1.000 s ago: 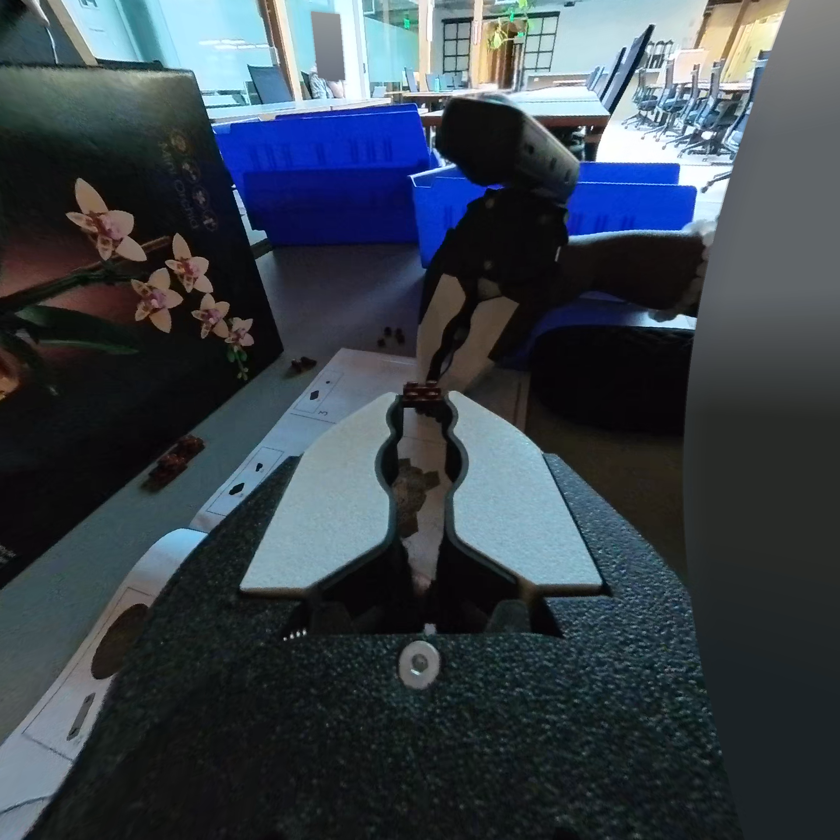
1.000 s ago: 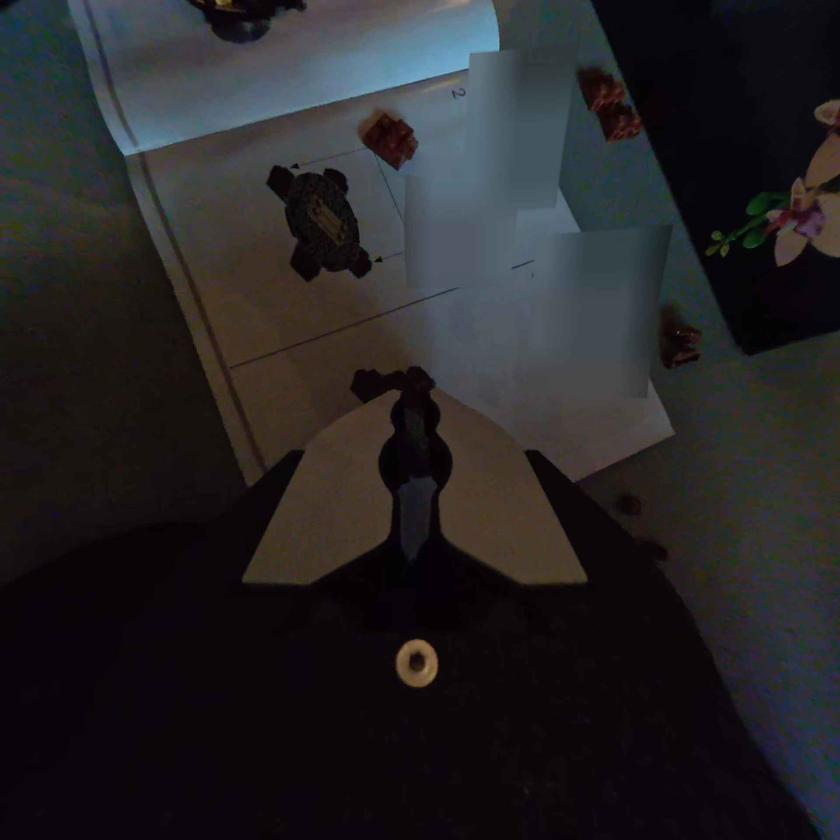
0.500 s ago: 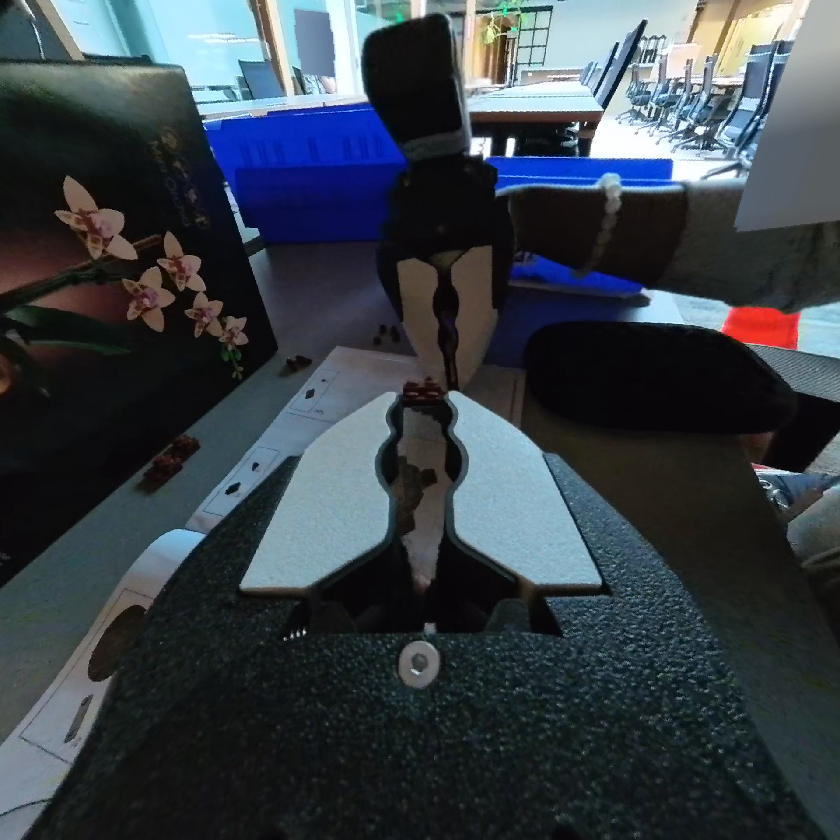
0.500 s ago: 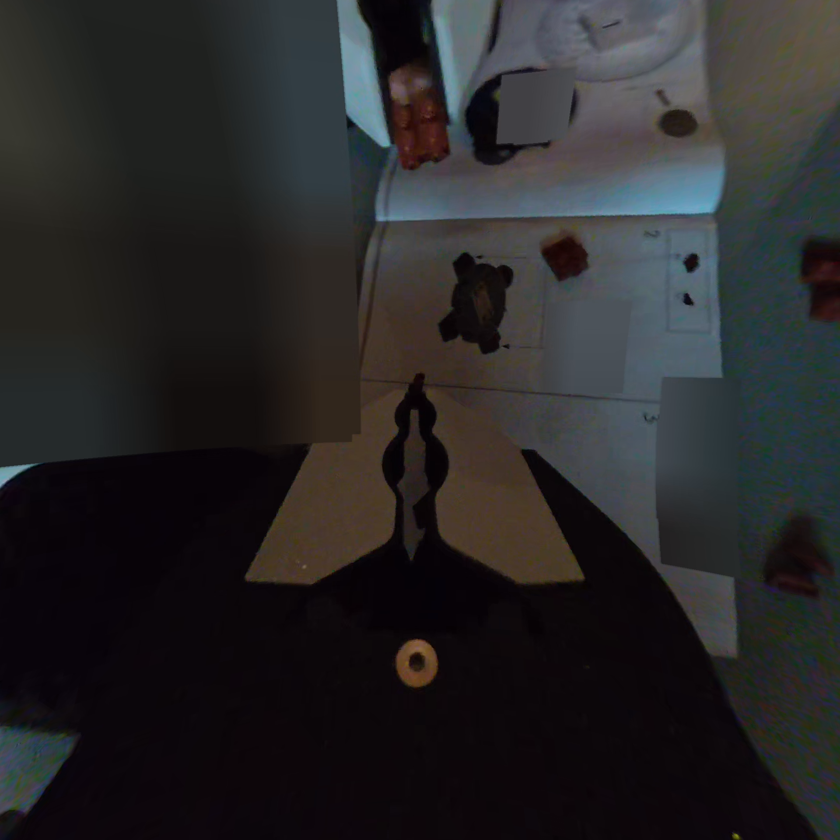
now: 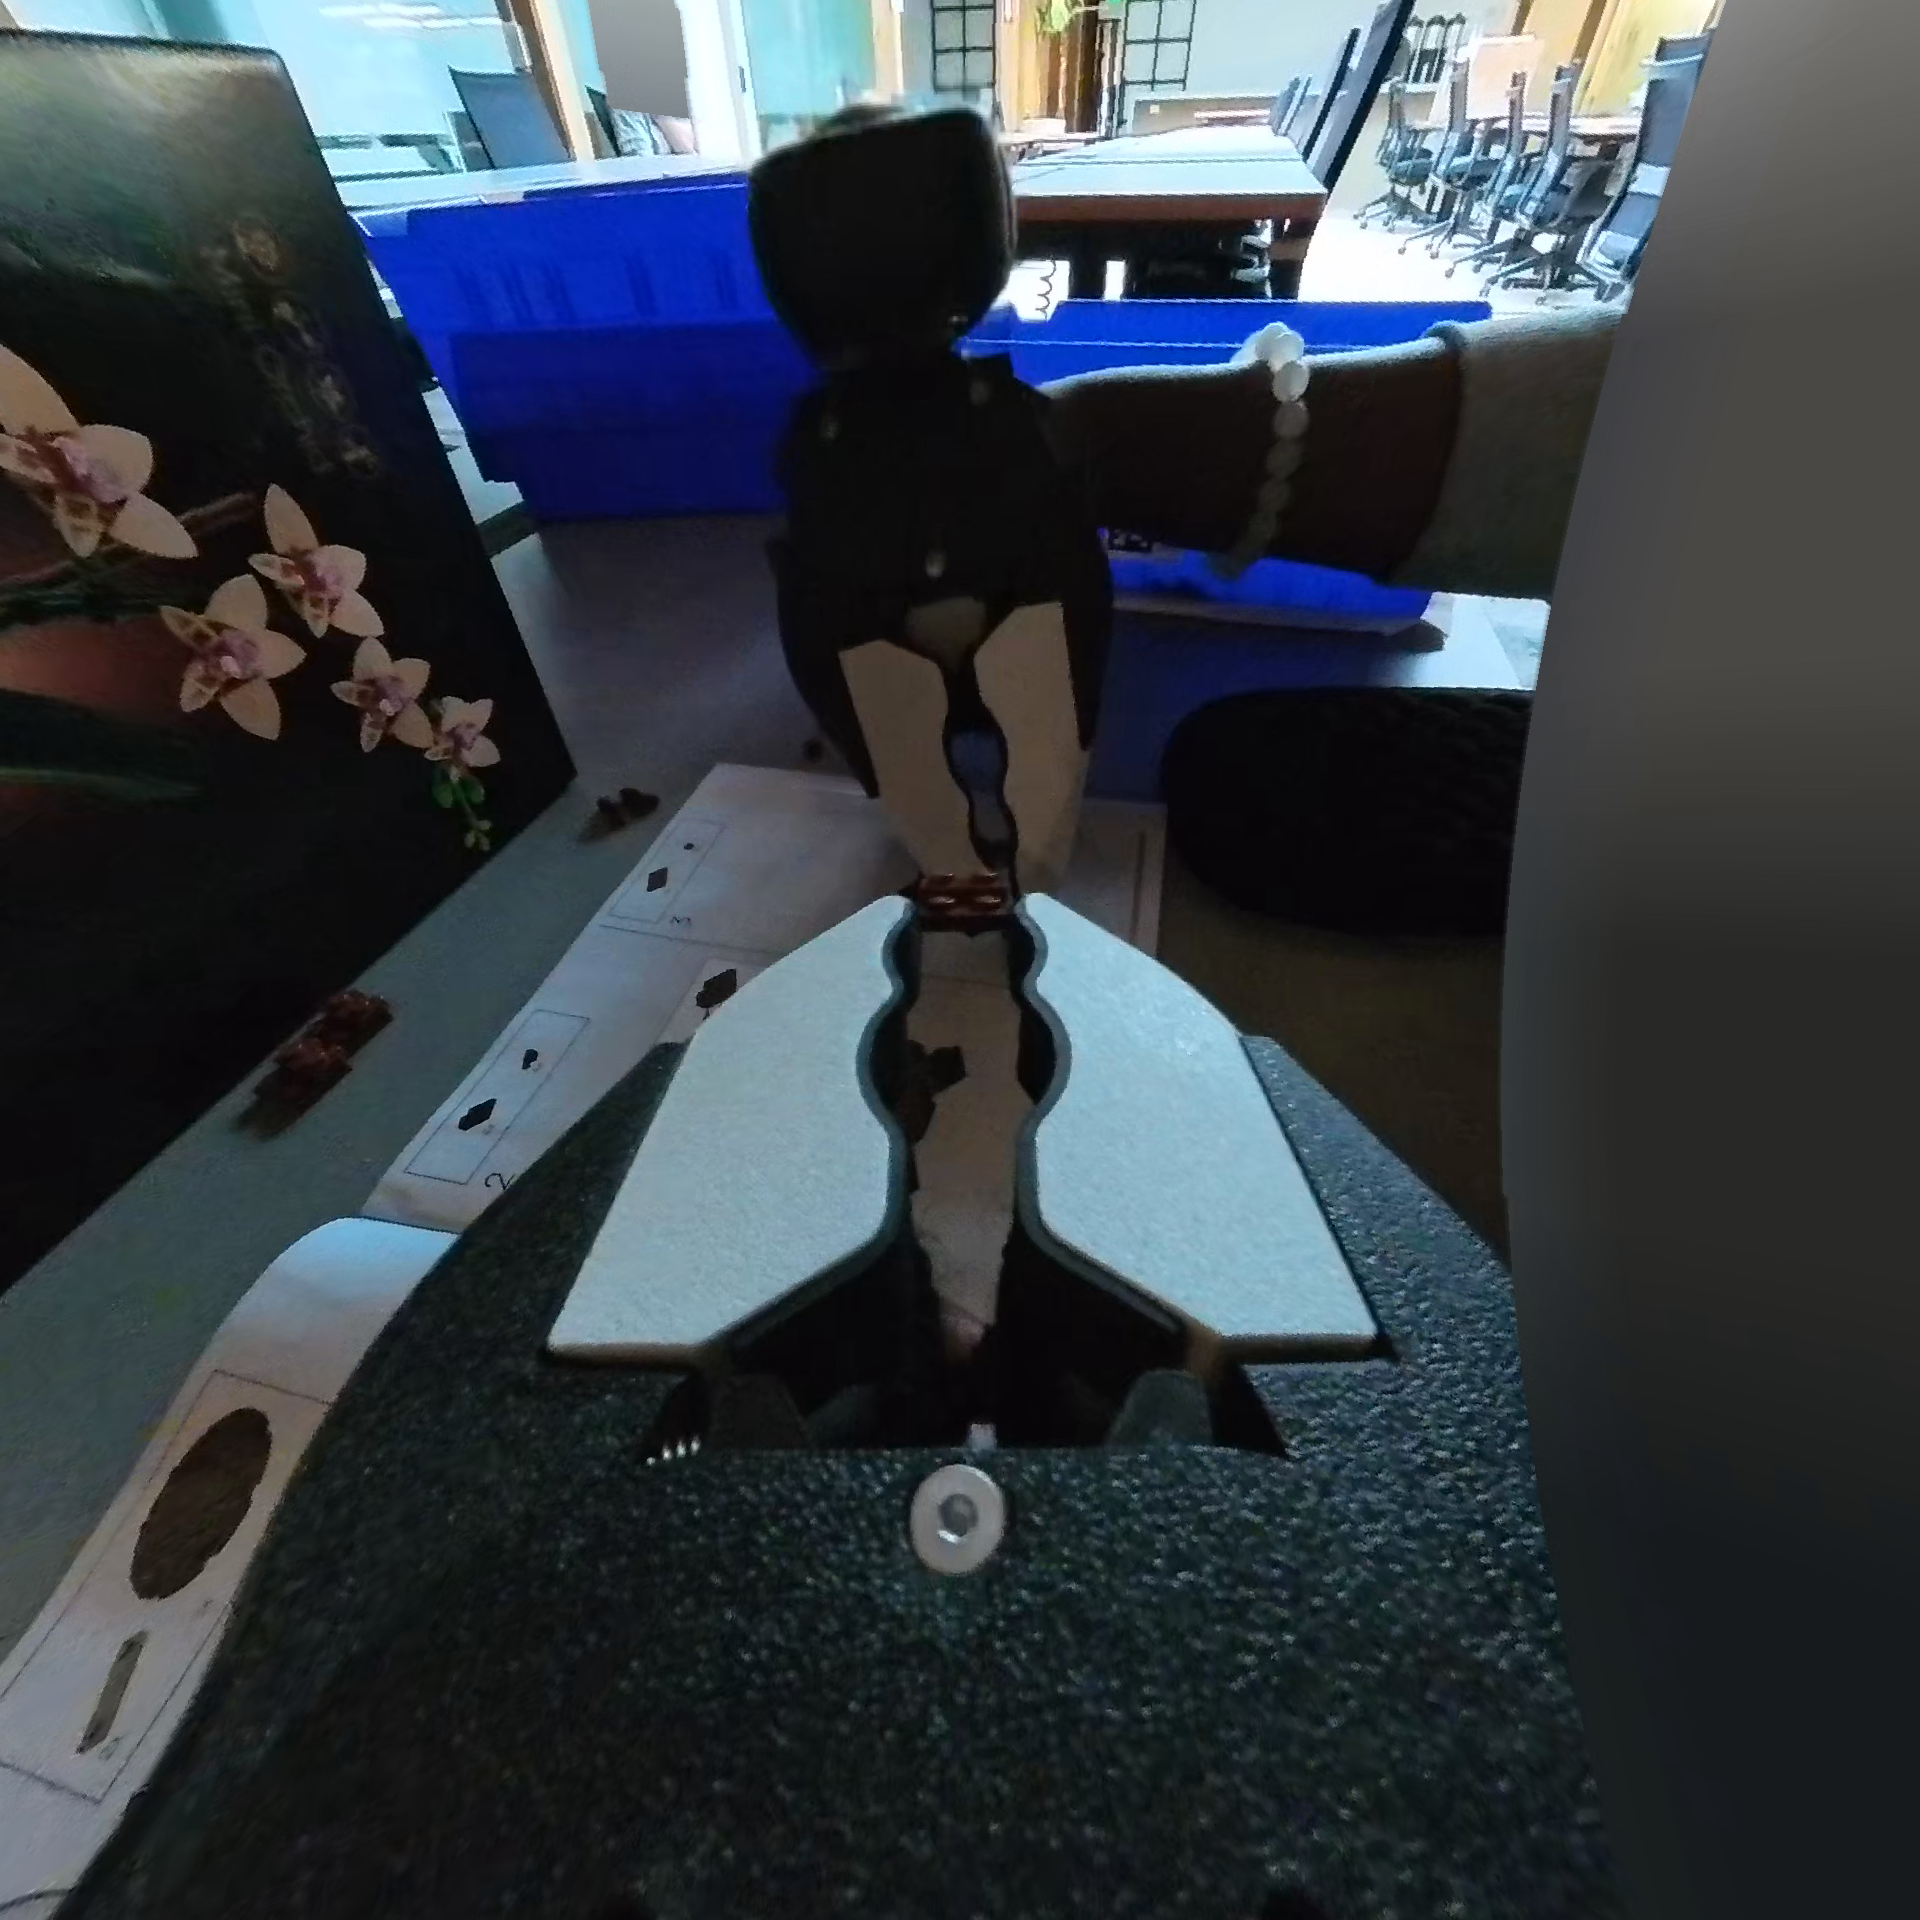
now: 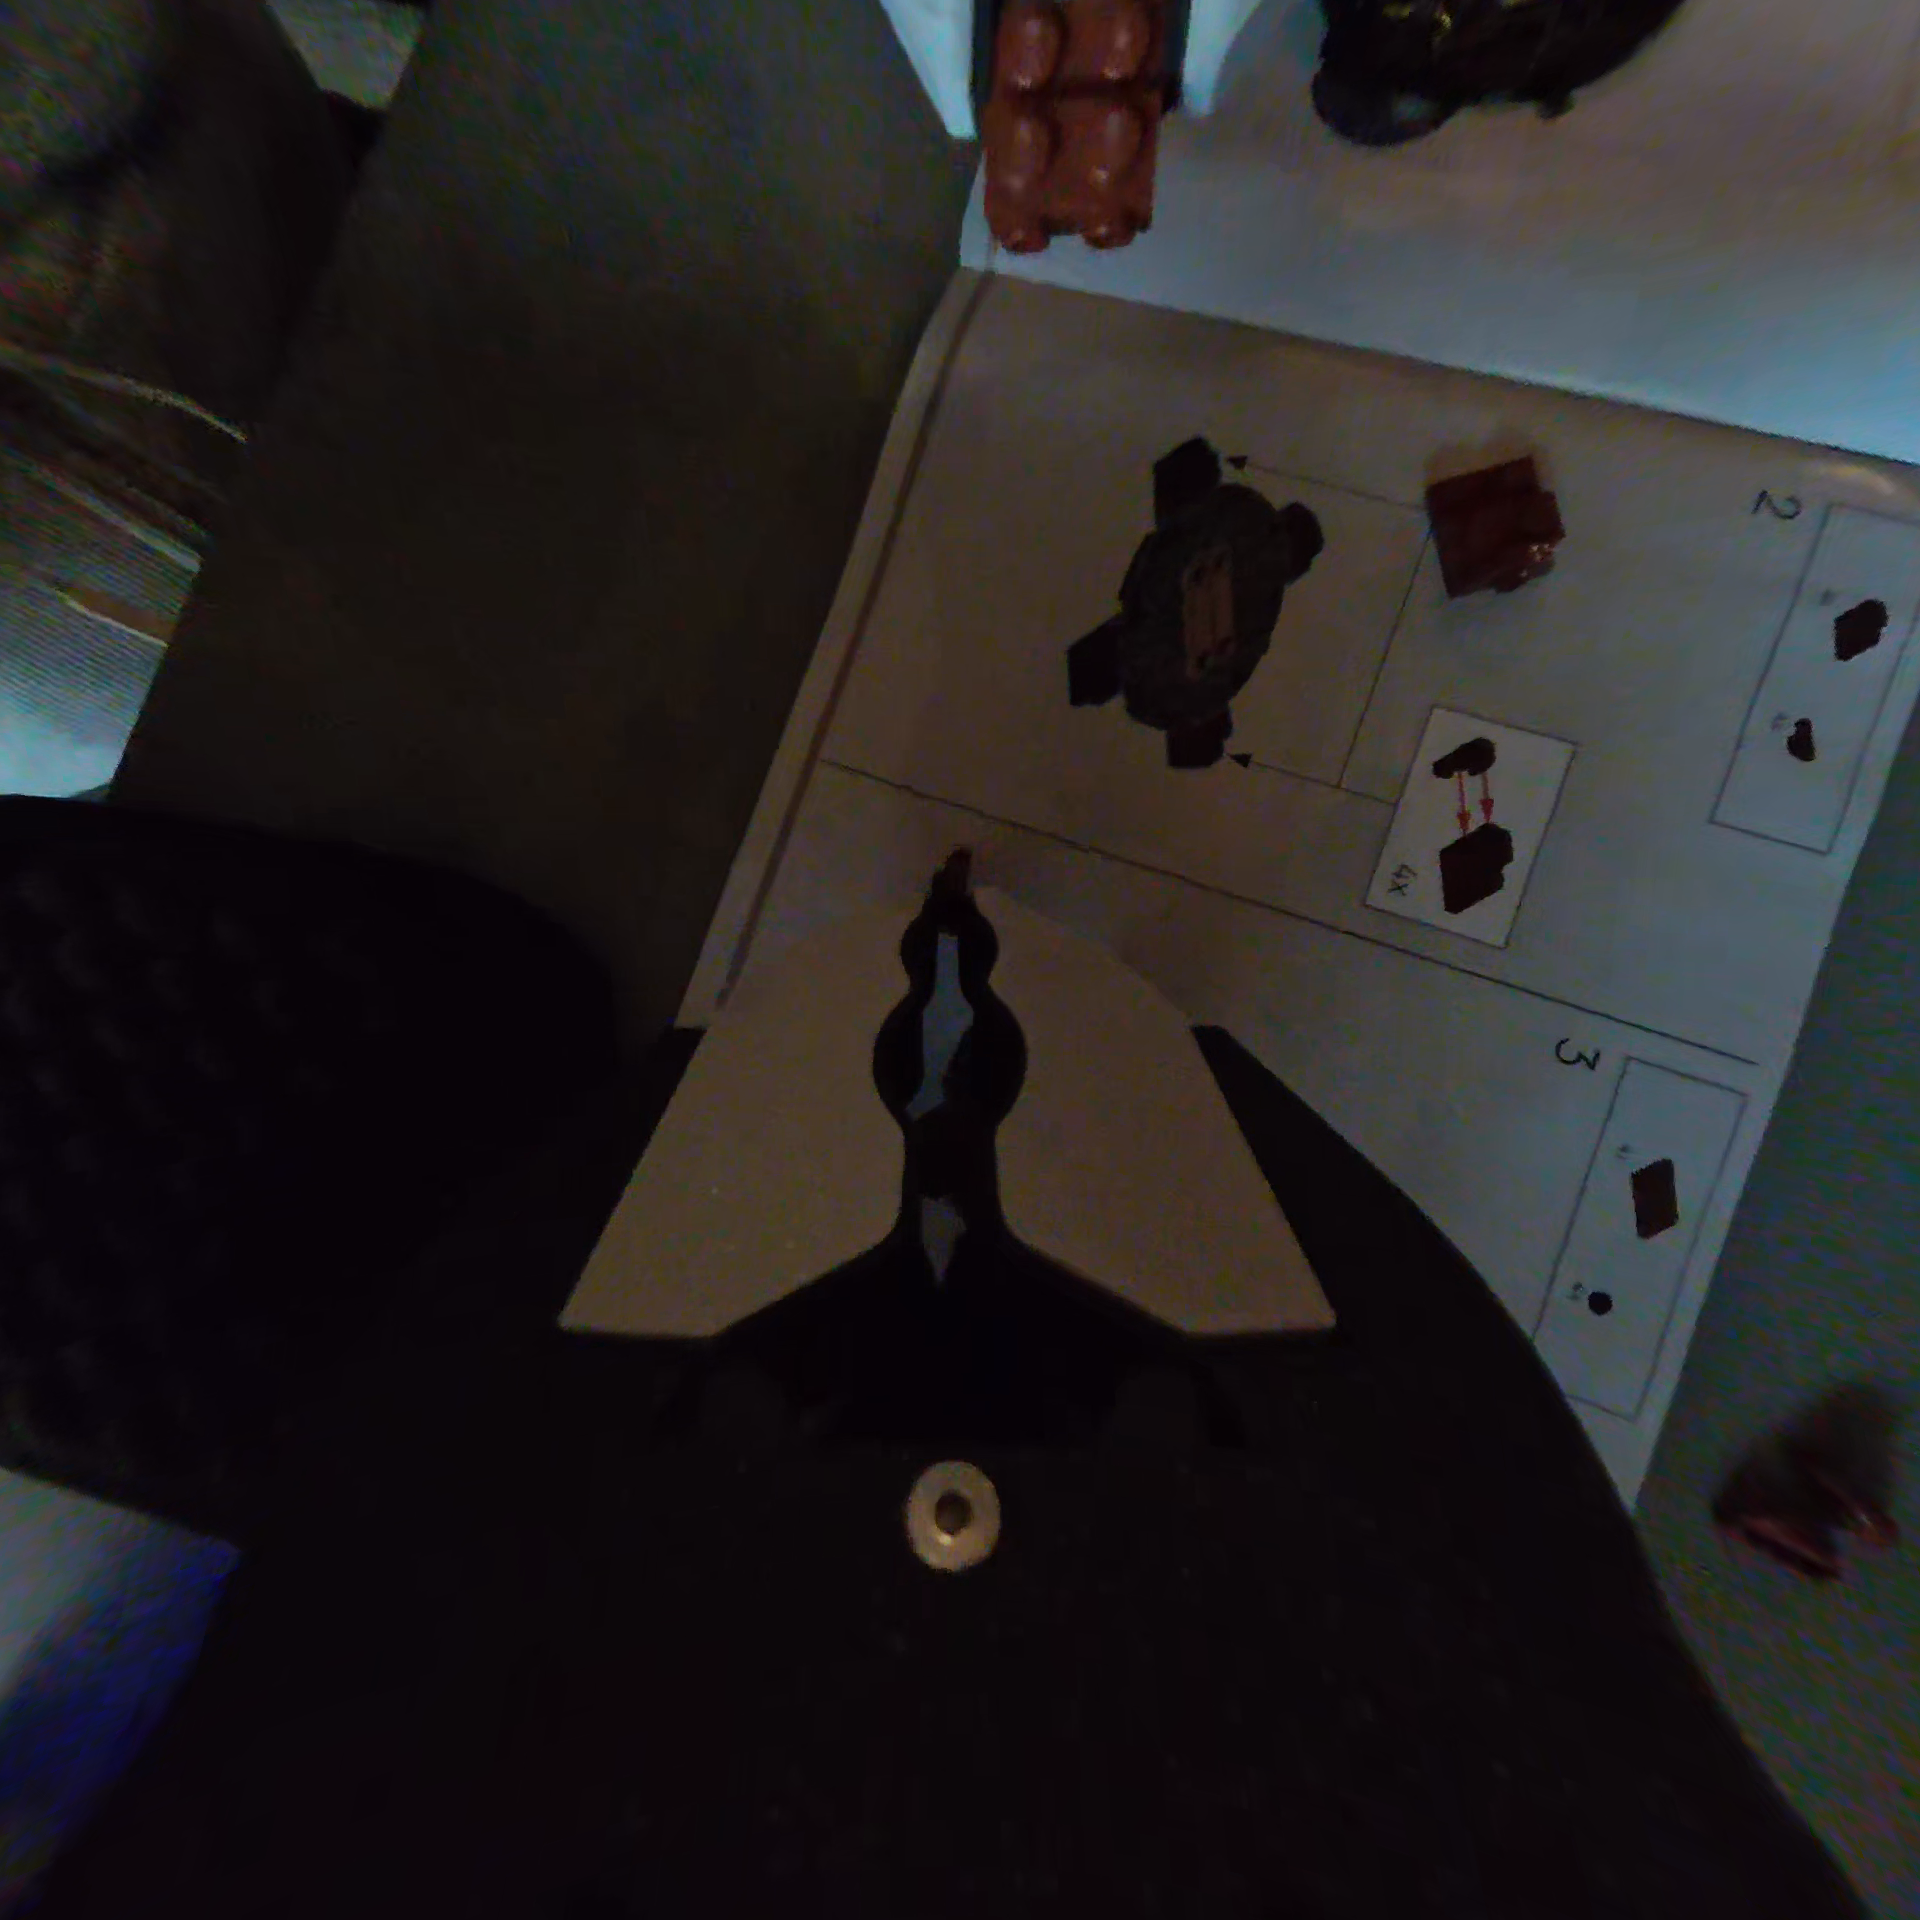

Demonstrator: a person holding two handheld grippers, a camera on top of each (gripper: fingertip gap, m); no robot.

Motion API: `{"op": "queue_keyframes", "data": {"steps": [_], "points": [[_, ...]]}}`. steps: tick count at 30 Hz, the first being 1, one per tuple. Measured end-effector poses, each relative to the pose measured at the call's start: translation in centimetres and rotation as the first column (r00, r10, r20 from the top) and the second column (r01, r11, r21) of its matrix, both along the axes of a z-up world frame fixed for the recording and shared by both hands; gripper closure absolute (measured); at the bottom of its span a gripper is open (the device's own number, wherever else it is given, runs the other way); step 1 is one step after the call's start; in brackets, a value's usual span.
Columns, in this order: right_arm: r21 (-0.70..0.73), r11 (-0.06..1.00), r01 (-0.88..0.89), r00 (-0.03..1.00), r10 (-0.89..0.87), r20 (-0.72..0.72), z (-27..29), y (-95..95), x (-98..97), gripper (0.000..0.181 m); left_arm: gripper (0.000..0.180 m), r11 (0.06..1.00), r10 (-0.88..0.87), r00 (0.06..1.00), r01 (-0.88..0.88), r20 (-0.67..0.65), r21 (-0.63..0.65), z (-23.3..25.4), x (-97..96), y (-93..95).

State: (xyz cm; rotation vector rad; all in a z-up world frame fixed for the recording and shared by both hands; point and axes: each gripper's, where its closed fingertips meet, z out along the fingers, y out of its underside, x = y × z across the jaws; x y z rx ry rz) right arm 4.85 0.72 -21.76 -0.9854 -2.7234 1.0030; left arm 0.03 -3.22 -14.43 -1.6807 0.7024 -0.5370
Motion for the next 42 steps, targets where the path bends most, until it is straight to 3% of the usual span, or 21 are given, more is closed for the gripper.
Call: {"op": "queue_keyframes", "data": {"steps": [12,16,18,21,23,26,30,33,42], "points": [[0.051,0.998,0.031,0.999,-0.029,-0.040,0.4,0.4,-0.4,0.173,0.166,1.000,-0.010,1.000,0.010,0.001,-0.002,0.1,0.1,-0.1],[0.048,0.983,0.175,0.983,-0.171,-0.071,1.1,1.0,-0.9,0.167,0.166,1.000,-0.008,1.000,0.008,0.002,0.003,0.2,0.2,-0.1],[0.070,0.903,0.424,0.905,-0.420,-0.071,1.6,2.4,-1.1,0.165,0.166,1.000,-0.005,1.000,0.005,0.005,0.006,0.3,0.2,-0.1],[0.054,0.545,0.837,0.547,-0.835,-0.055,1.9,3.7,-0.1,0.159,0.166,1.000,0.005,1.000,-0.005,0.009,0.007,0.4,0.1,0.0],[-0.063,0.366,0.928,0.364,-0.930,-0.044,2.0,1.9,0.5,0.144,0.166,1.000,0.008,1.000,-0.008,0.020,0.003,0.4,0.1,0.1],[-0.058,0.169,0.984,0.161,-0.978,-0.134,1.1,1.0,1.9,0.136,0.165,1.000,0.008,0.999,-0.008,0.031,0.001,0.5,0.2,0.1],[0.002,0.067,0.998,0.066,-0.966,-0.250,1.5,0.9,1.9,0.139,0.165,1.000,0.002,0.996,-0.001,0.093,-0.007,1.1,0.2,0.0],[-0.061,0.043,0.997,0.031,-0.982,-0.185,1.8,0.0,0.6,0.141,0.165,1.000,0.004,0.993,-0.003,0.117,-0.009,1.4,0.1,0.0],[-0.017,-0.001,1.000,-0.004,-0.985,-0.172,0.7,0.2,-0.3,0.154,0.165,0.999,0.007,0.994,-0.003,0.112,-0.032,1.1,-0.1,0.0]]}}
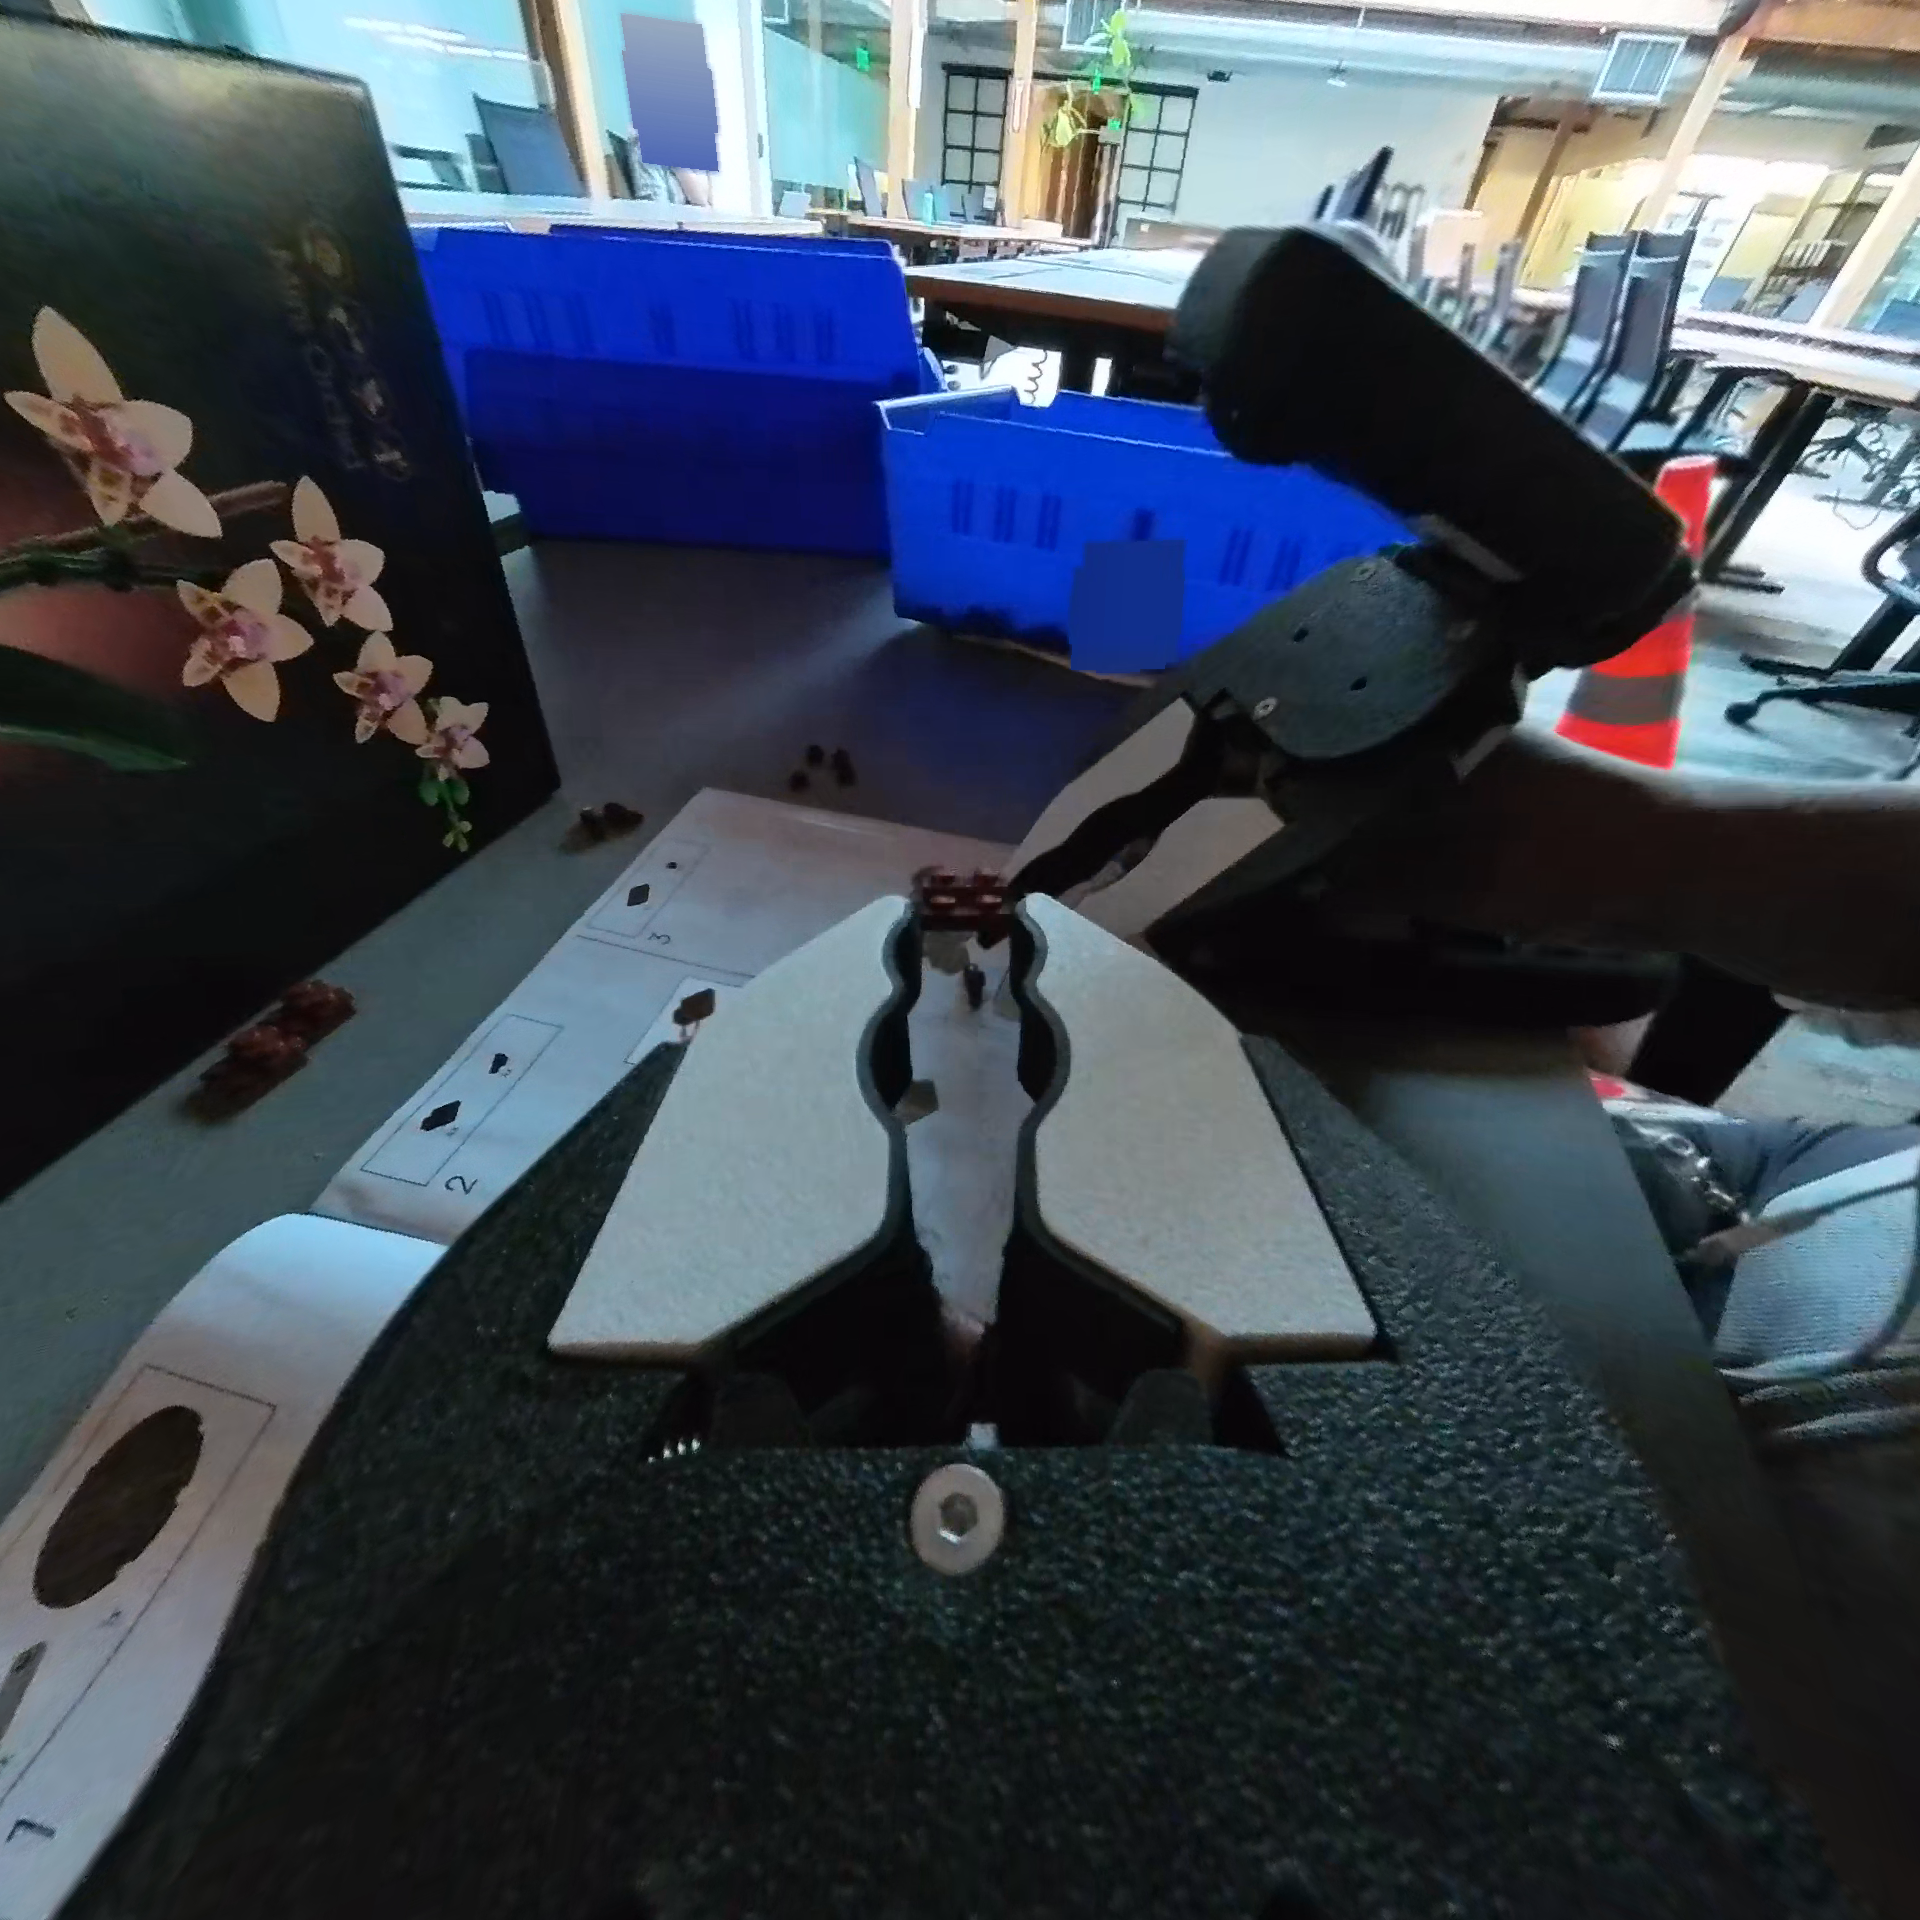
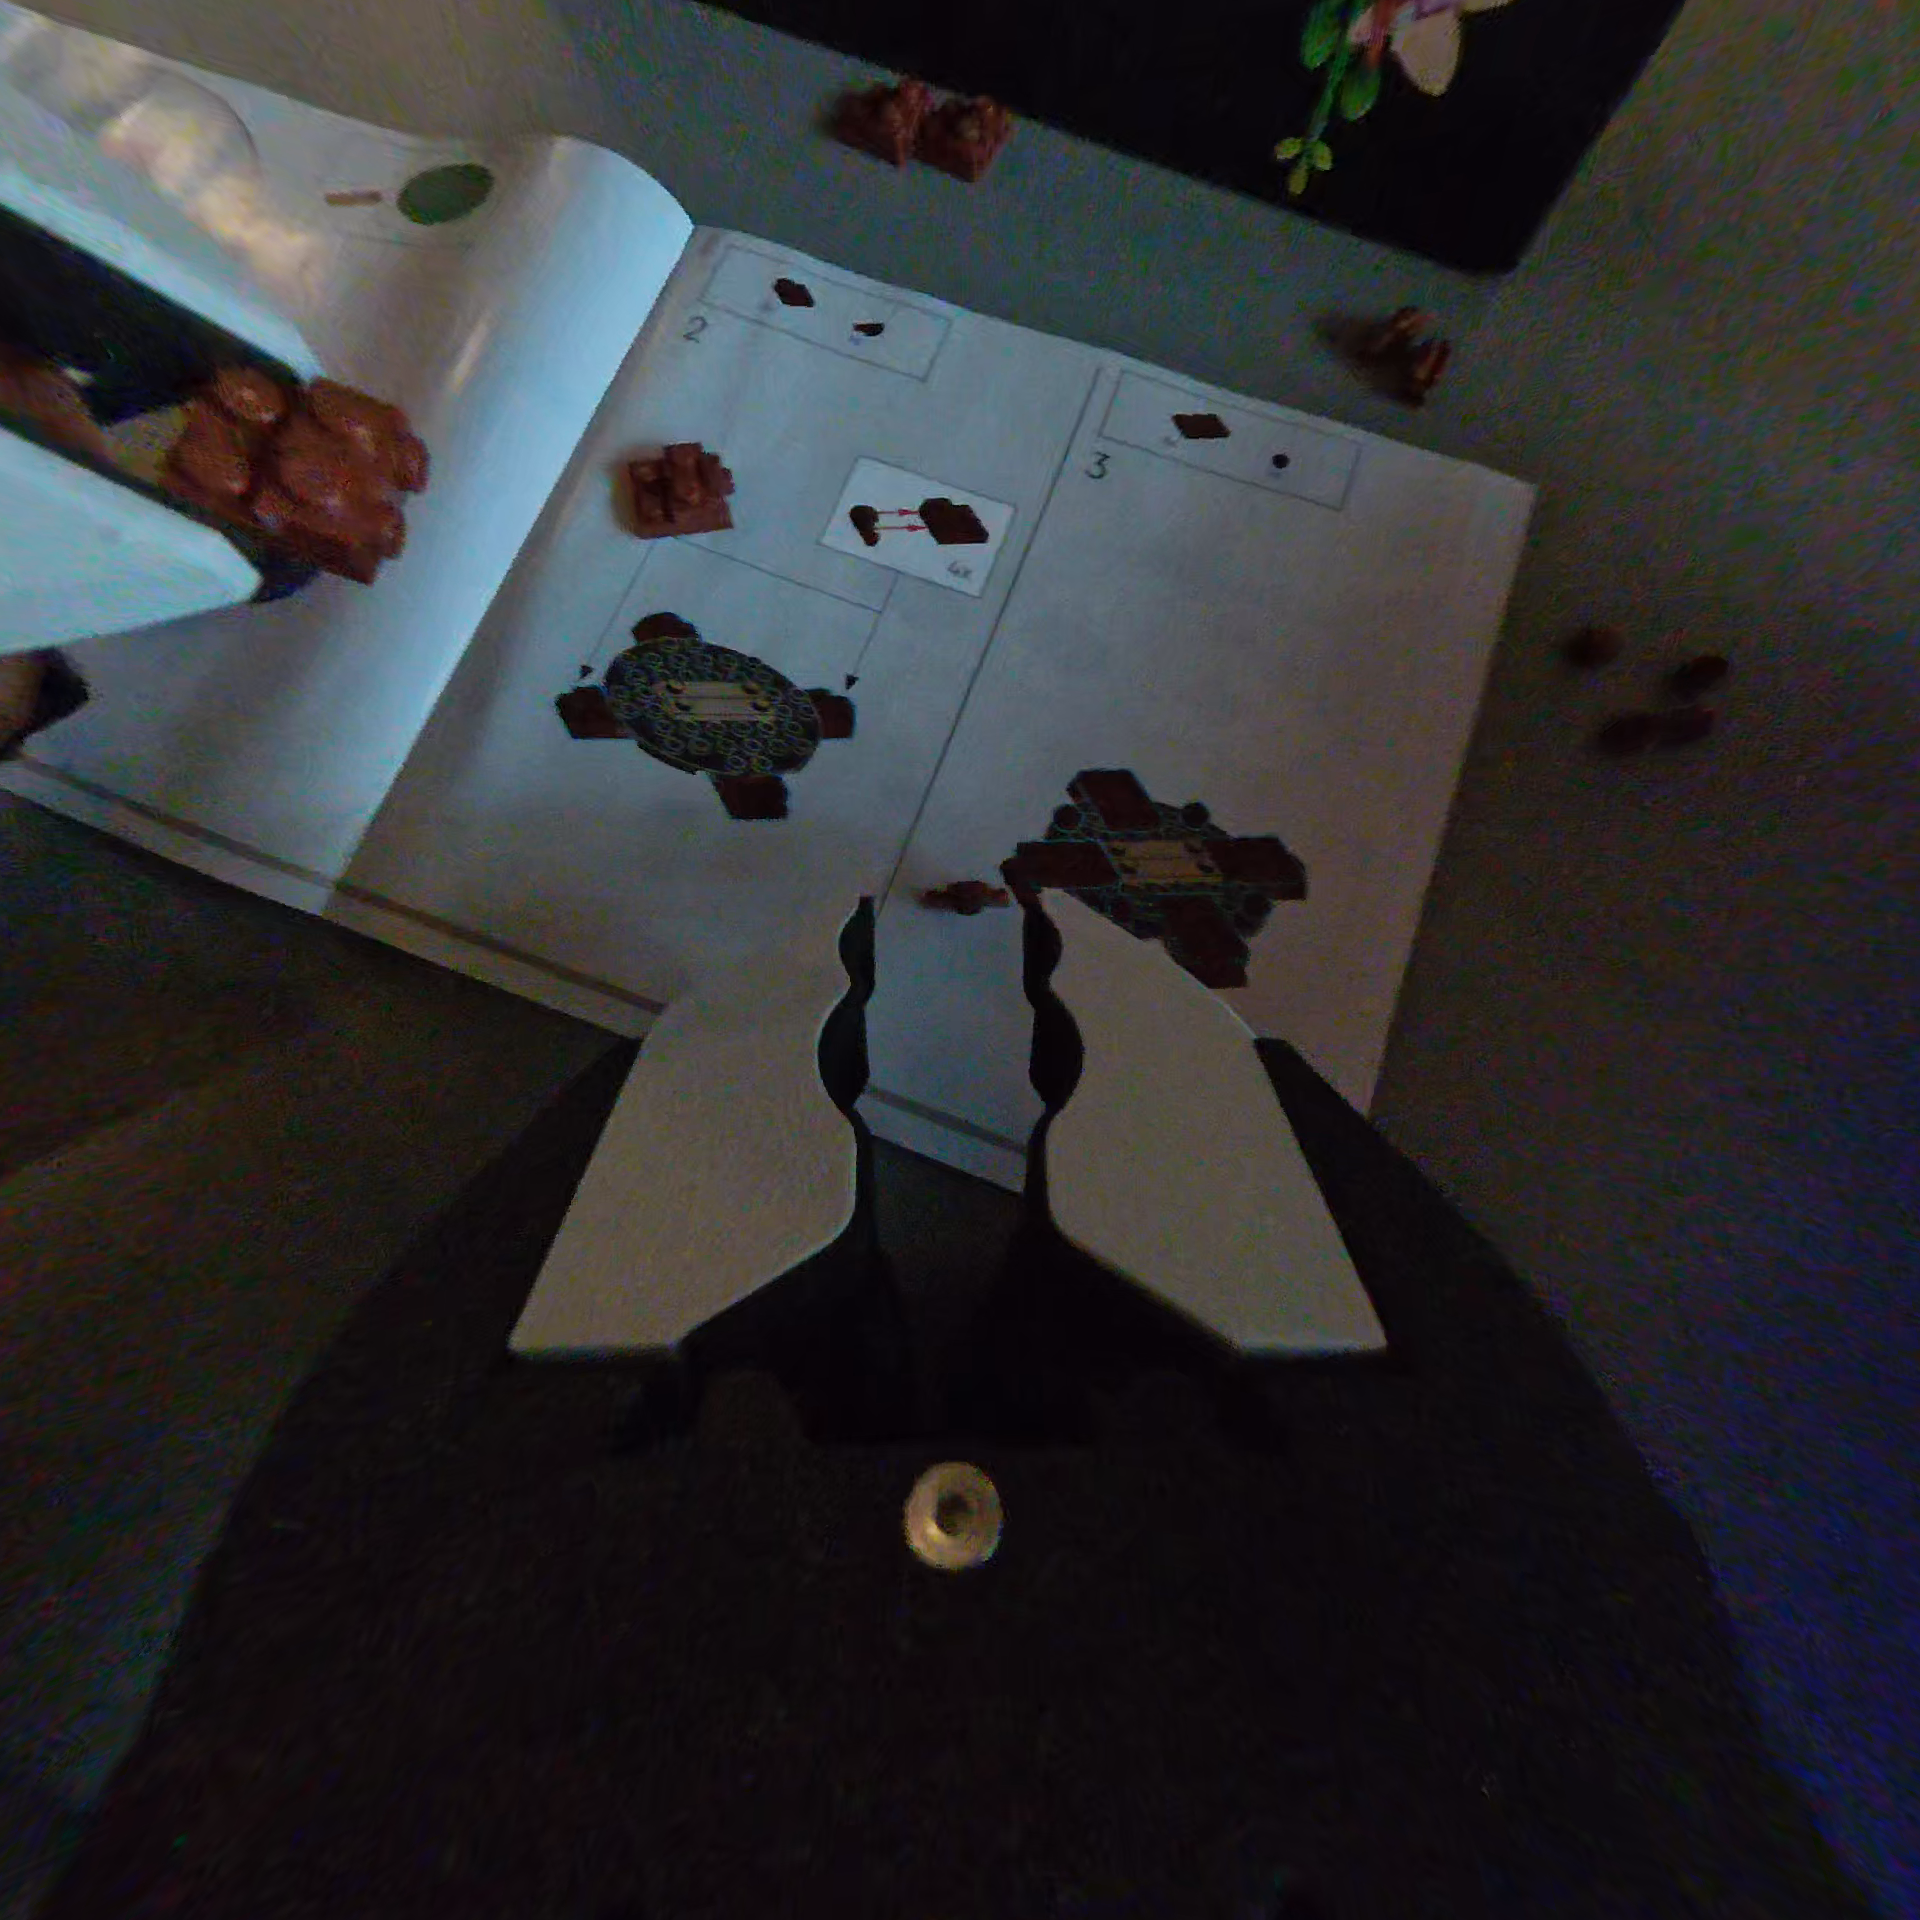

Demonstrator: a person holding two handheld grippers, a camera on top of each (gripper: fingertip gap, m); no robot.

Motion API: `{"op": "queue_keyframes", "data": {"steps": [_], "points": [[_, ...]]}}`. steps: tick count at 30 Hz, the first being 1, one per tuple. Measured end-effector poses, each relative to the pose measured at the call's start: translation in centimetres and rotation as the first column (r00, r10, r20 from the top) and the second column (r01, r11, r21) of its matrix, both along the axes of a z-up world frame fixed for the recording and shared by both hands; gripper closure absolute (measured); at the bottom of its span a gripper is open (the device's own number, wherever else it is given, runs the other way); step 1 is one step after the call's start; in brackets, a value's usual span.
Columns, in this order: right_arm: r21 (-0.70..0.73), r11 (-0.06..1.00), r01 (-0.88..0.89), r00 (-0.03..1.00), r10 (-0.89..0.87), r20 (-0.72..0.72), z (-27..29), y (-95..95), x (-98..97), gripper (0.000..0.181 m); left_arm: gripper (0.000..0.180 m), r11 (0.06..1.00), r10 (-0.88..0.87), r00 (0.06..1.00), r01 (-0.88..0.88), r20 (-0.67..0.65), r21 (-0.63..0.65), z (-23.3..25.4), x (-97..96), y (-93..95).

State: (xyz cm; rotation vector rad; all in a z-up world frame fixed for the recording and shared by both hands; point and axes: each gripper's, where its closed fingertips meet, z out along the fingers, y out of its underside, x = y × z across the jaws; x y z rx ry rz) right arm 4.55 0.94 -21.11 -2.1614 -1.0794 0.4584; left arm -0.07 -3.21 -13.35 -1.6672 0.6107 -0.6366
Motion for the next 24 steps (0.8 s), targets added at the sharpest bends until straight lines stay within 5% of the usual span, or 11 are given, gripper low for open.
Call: {"op": "queue_keyframes", "data": {"steps": [24], "points": [[-0.031,0.999,0.007,0.999,-0.006,0.041,-0.77,0.59,-0.23,0.164,0.165,1.000,-0.017,0.999,0.018,0.047,-0.013,0.35,-0.15,-0.40]]}}
